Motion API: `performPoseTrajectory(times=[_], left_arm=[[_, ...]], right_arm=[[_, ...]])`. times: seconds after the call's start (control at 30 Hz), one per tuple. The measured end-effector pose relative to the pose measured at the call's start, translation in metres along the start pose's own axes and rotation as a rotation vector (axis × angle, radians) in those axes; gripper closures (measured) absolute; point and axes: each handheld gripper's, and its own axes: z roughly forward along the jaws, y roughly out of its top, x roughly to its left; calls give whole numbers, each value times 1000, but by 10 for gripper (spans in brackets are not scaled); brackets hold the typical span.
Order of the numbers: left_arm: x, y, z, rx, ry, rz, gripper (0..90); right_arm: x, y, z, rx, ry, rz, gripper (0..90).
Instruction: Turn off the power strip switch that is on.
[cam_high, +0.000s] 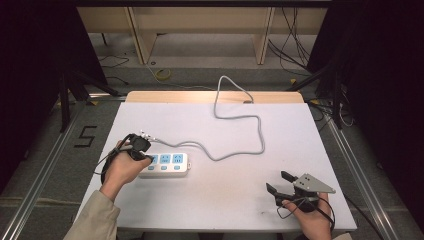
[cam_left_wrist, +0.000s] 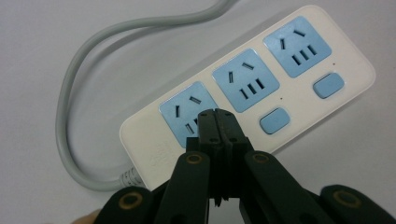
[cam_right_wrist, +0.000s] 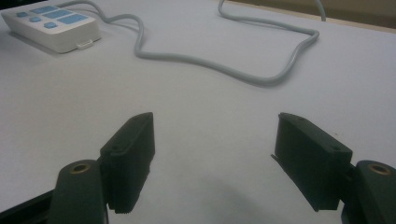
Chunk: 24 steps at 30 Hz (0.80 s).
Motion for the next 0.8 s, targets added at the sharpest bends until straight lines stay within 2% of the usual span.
performPoseTrajectory(times=[0.33,0.6,0.8], left_arm=[[-2,1,-4,-66,-21,4,895],[-9,3,-6,-167,-24,27,894],[-13,3,-3,-201,-54,26,894]], right_arm=[[0,0,0,0,1,1,296],[0,0,0,0,1,0,296],[0,0,0,0,1,1,296]])
